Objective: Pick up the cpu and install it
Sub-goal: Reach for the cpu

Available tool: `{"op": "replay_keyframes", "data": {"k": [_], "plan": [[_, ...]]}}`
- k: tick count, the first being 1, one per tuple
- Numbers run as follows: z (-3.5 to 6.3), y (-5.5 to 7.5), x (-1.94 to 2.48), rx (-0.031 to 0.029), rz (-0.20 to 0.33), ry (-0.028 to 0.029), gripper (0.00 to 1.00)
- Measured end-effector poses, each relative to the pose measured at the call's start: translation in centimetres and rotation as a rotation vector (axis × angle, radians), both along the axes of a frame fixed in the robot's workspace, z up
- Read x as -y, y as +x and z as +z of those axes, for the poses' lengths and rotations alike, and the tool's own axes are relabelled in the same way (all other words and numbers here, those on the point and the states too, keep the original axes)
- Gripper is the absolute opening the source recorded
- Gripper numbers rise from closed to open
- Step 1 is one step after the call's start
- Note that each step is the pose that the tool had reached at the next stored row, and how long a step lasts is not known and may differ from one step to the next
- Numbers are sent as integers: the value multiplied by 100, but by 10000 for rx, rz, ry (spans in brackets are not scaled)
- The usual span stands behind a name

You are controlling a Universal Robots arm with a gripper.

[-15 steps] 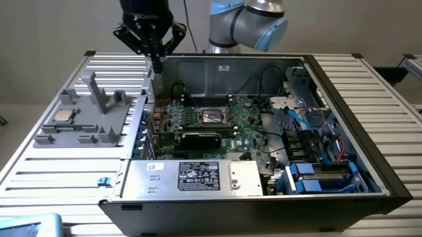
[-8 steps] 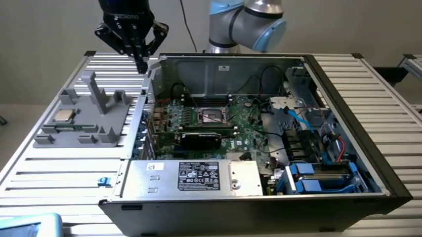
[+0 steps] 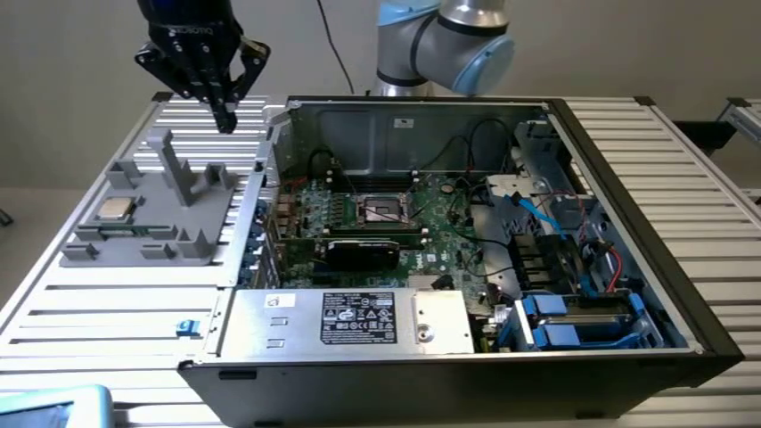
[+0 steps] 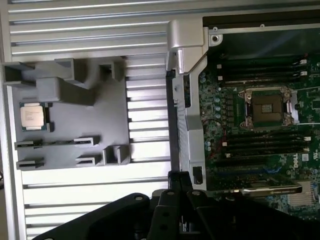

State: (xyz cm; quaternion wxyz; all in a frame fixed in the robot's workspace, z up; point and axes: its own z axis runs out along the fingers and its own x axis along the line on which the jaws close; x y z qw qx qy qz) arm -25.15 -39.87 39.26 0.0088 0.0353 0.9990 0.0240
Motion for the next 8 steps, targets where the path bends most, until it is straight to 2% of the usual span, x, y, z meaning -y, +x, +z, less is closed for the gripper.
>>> {"op": "replay_keyframes", "data": {"k": [8], "plan": [[0, -174, -6, -17, 2, 0, 11]]}}
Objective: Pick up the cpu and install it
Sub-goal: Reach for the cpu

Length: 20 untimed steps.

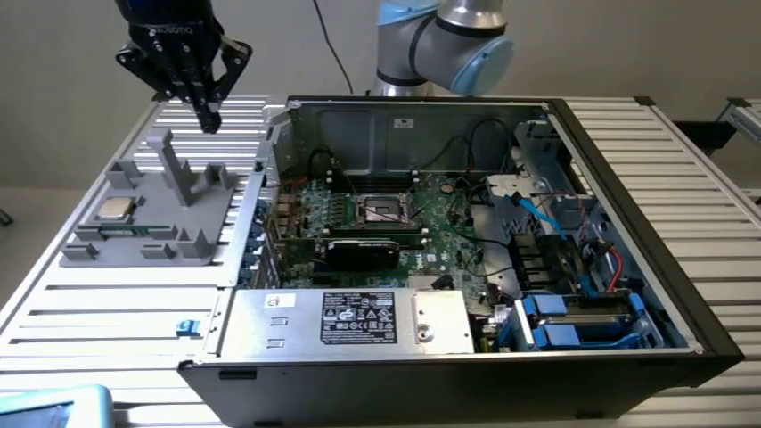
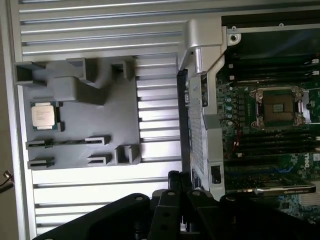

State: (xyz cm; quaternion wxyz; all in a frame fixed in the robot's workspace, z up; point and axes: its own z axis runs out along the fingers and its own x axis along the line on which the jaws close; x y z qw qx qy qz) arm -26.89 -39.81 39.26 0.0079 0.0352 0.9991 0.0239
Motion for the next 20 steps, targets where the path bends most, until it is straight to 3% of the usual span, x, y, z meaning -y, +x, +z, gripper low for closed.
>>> {"op": "replay_keyframes", "data": {"k": [20], "plan": [[1, -547, -63, -19, 7, -19, 11]]}}
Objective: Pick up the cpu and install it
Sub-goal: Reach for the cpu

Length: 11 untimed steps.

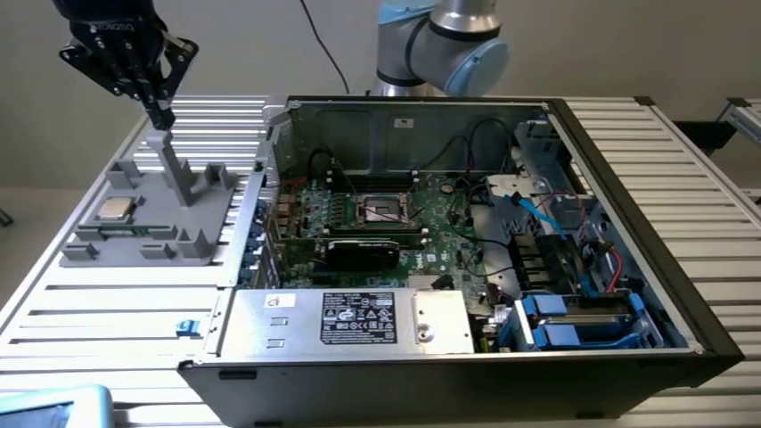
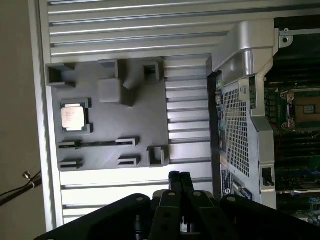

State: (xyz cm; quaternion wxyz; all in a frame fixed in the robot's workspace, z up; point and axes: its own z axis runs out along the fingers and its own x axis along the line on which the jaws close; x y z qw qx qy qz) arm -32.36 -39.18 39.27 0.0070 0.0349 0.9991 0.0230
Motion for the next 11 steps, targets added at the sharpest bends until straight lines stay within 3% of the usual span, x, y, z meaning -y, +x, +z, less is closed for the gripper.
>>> {"op": "replay_keyframes", "data": {"k": [7, 11], "plan": [[-1, -151, -37, 2, 4, -136, 11], [-1, -159, -38, 2, 5, -138, 11]]}}
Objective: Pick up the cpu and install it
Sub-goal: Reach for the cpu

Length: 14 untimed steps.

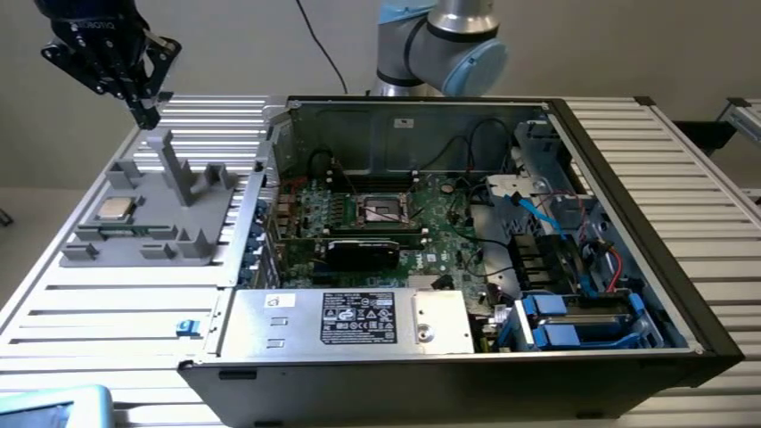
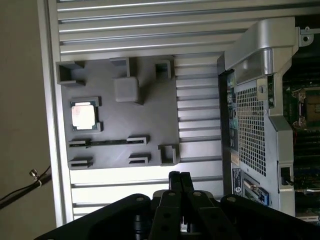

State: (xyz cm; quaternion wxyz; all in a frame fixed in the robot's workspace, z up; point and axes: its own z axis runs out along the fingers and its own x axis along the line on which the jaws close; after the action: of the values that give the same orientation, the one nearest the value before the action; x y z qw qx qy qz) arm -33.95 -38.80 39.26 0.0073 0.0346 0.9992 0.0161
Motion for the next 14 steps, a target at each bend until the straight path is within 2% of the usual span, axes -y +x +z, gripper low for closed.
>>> {"op": "replay_keyframes", "data": {"k": [6, 11, 14], "plan": [[0, -8, -1, -1, -2, -1, 11], [0, -158, -5, -1, -1, -1, 11], [0, -206, -6, -3, 0, -1, 11]]}}
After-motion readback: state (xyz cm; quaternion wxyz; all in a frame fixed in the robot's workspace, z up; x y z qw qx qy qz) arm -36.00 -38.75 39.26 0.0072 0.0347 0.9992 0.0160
